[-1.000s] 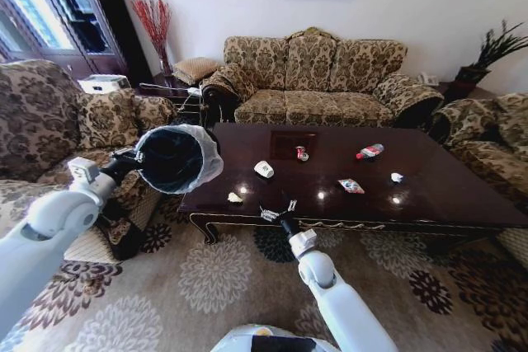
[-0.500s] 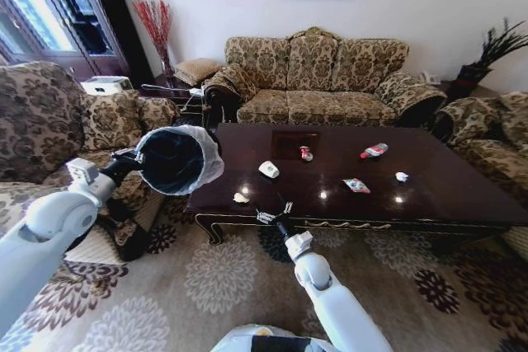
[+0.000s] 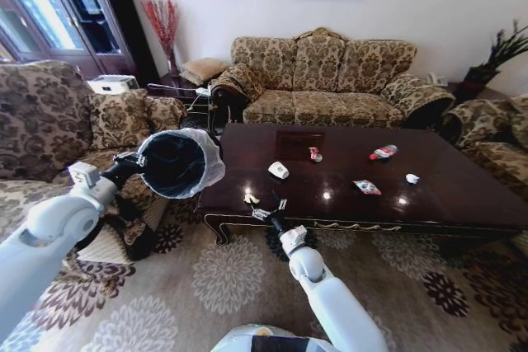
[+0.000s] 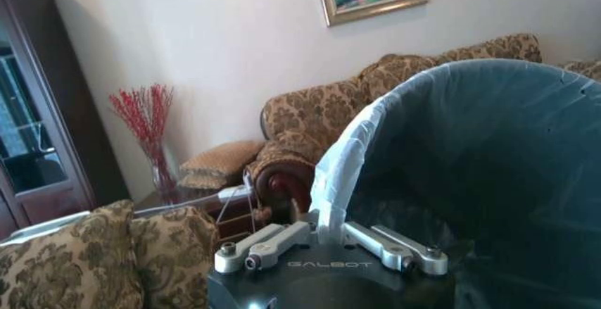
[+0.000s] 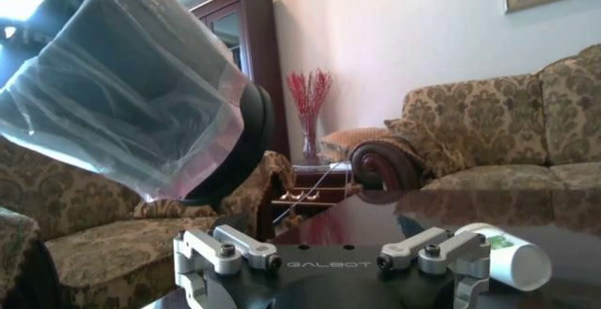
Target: Move to the front of the table and place the trash on the table into the trash bin.
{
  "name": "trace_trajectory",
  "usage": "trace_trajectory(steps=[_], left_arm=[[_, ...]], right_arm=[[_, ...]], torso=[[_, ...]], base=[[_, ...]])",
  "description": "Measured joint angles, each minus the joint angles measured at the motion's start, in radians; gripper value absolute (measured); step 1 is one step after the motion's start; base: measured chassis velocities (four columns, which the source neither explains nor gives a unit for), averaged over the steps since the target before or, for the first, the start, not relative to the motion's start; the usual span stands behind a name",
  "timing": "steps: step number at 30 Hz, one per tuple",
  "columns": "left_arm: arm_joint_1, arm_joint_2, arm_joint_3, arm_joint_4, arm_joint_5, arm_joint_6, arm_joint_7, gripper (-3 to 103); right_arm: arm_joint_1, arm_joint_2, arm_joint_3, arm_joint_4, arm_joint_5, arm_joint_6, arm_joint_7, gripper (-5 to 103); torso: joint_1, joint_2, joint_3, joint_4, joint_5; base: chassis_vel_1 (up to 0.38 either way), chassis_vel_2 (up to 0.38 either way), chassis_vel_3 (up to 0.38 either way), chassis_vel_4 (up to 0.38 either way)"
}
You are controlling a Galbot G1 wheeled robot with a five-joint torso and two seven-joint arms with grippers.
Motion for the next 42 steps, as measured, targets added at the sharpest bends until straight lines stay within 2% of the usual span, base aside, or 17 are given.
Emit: trace_trajectory(steps=[2, 8, 12, 15, 22, 25, 27, 30, 31, 32, 34, 35, 38, 40, 42], left_arm=[[0.002, 0.016, -0.001, -0.001, -0.003, 0.000, -0.003, 0], [0.013, 0.023, -0.007, -0.006, -0.006, -0.002, -0.004, 0], [0.022, 0.020, -0.006, -0.015, -0.009, -0.002, -0.005, 0], [0.026, 0.019, -0.003, -0.023, -0.018, -0.001, -0.005, 0], [0.032, 0.021, -0.003, -0.029, -0.026, 0.002, -0.005, 0], [0.033, 0.026, -0.003, -0.027, -0.027, 0.002, -0.005, 0], [0.025, 0.029, 0.004, -0.024, -0.028, 0.003, -0.006, 0], [0.024, 0.029, 0.008, -0.025, -0.028, 0.004, -0.005, 0], [0.024, 0.025, 0.011, -0.027, -0.028, 0.004, -0.005, 0], [0.024, 0.023, 0.012, -0.027, -0.028, 0.004, -0.005, 0], [0.024, 0.021, 0.013, -0.028, -0.027, 0.004, -0.005, 0], [0.025, 0.019, 0.013, -0.028, -0.027, 0.005, -0.005, 0], [0.025, 0.018, 0.014, -0.027, -0.027, 0.005, -0.005, 0], [0.025, 0.019, 0.013, -0.024, -0.028, 0.005, -0.005, 0], [0.025, 0.019, 0.013, -0.023, -0.028, 0.005, -0.006, 0]], right_arm=[[-0.005, 0.014, 0.003, -0.013, -0.005, 0.012, -0.018, 100], [-0.007, 0.019, -0.001, -0.041, -0.013, 0.019, -0.054, 100], [-0.007, 0.032, -0.008, -0.062, -0.035, 0.000, -0.046, 100], [-0.005, 0.035, -0.019, -0.065, -0.058, -0.065, -0.059, 100], [0.004, 0.022, -0.038, -0.092, -0.057, -0.093, -0.097, 100], [0.009, 0.022, -0.037, -0.109, -0.053, -0.096, -0.101, 100], [0.024, 0.027, -0.036, -0.139, -0.041, -0.098, -0.100, 101], [0.035, 0.032, -0.037, -0.155, -0.033, -0.103, -0.091, 99], [0.047, 0.036, -0.039, -0.169, -0.029, -0.108, -0.086, 89], [0.053, 0.038, -0.040, -0.179, -0.028, -0.110, -0.086, 84], [0.057, 0.040, -0.041, -0.184, -0.027, -0.111, -0.086, 84], [0.063, 0.043, -0.042, -0.193, -0.027, -0.111, -0.086, 73], [0.064, 0.046, -0.040, -0.196, -0.026, -0.111, -0.086, 68], [0.060, 0.044, -0.038, -0.196, -0.026, -0.111, -0.092, 56], [0.059, 0.043, -0.038, -0.196, -0.026, -0.111, -0.093, 56]], torso=[[0.000, 0.000, 0.000, 0.0007, -0.0005], [0.000, 0.000, 0.000, 0.0005, -0.0004], [0.001, 0.000, 0.001, -0.0003, -0.0005], [0.001, 0.000, 0.000, -0.0006, -0.0002], [-0.001, 0.000, 0.000, 0.0010, -0.0005], [-0.001, 0.000, 0.000, 0.0009, -0.0006], [0.000, 0.000, 0.000, 0.0000, -0.0005], [0.000, 0.000, 0.000, -0.0002, -0.0003], [0.000, 0.000, 0.000, -0.0004, -0.0001], [0.000, 0.000, 0.000, -0.0001, -0.0001], [0.000, 0.000, 0.000, -0.0001, -0.0001], [0.000, 0.000, 0.000, 0.0004, -0.0001], [0.000, 0.000, 0.000, 0.0005, -0.0002], [0.000, 0.000, 0.000, 0.0004, -0.0002], [0.000, 0.000, 0.000, 0.0003, -0.0002]], base=[[-0.043, 0.100, 0.084, -0.081], [-0.106, 0.144, 0.128, -0.133], [-0.132, 0.108, 0.111, -0.128], [-0.061, 0.048, 0.052, -0.049], [0.000, 0.000, 0.000, 0.000], [0.000, 0.000, 0.000, 0.000], [0.000, 0.000, 0.000, 0.000], [0.000, 0.000, 0.000, 0.000], [0.000, 0.000, 0.000, 0.000], [0.000, 0.000, 0.000, 0.000], [0.000, 0.000, 0.000, 0.000], [0.000, 0.000, 0.000, 0.000], [0.000, 0.000, 0.000, 0.000], [0.000, 0.000, 0.000, 0.000], [0.000, 0.000, 0.000, 0.000]])
